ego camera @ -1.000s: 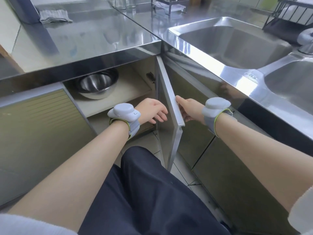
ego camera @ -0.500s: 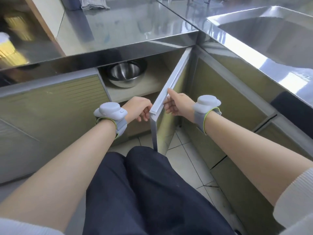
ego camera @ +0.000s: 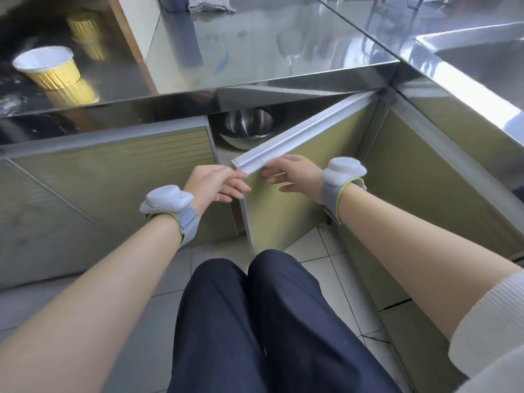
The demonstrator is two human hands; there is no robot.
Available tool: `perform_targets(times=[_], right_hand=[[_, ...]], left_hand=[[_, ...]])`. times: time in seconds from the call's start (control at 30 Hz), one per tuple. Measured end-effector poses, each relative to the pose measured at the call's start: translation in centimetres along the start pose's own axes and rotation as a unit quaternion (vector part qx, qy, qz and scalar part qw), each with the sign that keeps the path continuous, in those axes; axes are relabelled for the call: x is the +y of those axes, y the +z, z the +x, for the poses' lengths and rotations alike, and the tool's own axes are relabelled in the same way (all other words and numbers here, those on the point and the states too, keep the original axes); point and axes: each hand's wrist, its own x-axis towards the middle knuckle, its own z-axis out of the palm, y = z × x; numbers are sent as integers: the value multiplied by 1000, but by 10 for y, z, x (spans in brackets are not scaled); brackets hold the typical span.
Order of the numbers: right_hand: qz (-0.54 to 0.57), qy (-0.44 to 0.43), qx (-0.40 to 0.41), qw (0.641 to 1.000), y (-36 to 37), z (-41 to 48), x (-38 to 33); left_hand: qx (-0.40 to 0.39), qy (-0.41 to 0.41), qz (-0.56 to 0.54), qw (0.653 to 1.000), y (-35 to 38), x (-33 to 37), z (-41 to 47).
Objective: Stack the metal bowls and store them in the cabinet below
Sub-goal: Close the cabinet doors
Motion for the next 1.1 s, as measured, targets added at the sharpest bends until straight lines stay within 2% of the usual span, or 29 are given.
perform_targets(times=[0.33,0.63,1.1], right_hand=[[-47,-10,-10,999,5,48,-18],[-38,-13,-6,999,9,97,-36],[-47,-45,12,998,8,123,-33]], left_hand=[[29,5,5,1000,-12,-2,52],[59,-12,-16,998,-19,-6,102],[82,6,-10,997,-21,-12,131]])
